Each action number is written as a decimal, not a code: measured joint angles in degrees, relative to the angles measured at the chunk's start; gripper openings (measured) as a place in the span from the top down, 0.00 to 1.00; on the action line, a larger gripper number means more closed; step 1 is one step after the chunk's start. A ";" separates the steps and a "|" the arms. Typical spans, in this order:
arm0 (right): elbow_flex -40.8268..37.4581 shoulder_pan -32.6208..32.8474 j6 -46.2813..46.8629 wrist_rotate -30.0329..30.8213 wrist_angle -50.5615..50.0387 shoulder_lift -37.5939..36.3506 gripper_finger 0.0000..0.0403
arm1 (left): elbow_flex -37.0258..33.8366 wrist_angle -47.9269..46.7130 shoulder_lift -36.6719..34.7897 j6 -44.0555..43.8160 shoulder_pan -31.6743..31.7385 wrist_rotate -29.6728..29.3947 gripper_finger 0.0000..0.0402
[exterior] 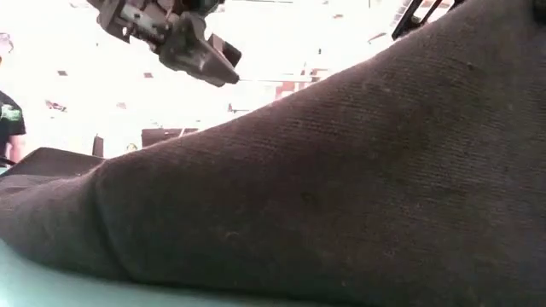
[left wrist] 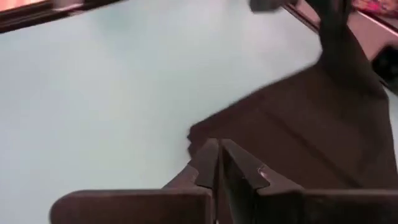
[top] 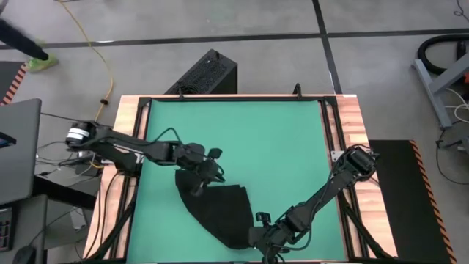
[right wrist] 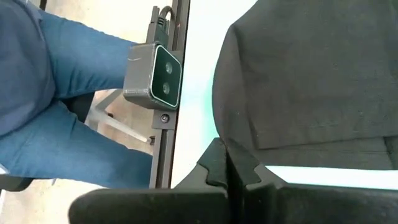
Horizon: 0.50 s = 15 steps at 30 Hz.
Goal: Roll towel
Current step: Roll the black towel
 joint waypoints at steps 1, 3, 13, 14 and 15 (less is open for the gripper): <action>0.00 0.00 0.59 0.01 0.00 0.00 0.98 | 0.08 -0.02 1.54 1.10 0.28 1.95 0.94; 0.00 -0.02 1.49 0.05 0.14 -0.02 0.98 | 0.89 -0.09 4.76 3.37 0.75 4.54 0.89; 0.00 0.15 2.94 1.31 1.21 -0.02 0.98 | 9.33 -1.36 19.77 11.17 2.95 5.70 0.67; 0.00 0.15 3.02 1.31 1.29 -0.02 0.98 | 10.22 -1.32 20.93 11.80 3.27 5.67 0.65; -0.01 0.15 3.05 1.31 1.49 -0.02 0.98 | 10.91 -1.30 21.92 12.37 3.49 5.66 0.63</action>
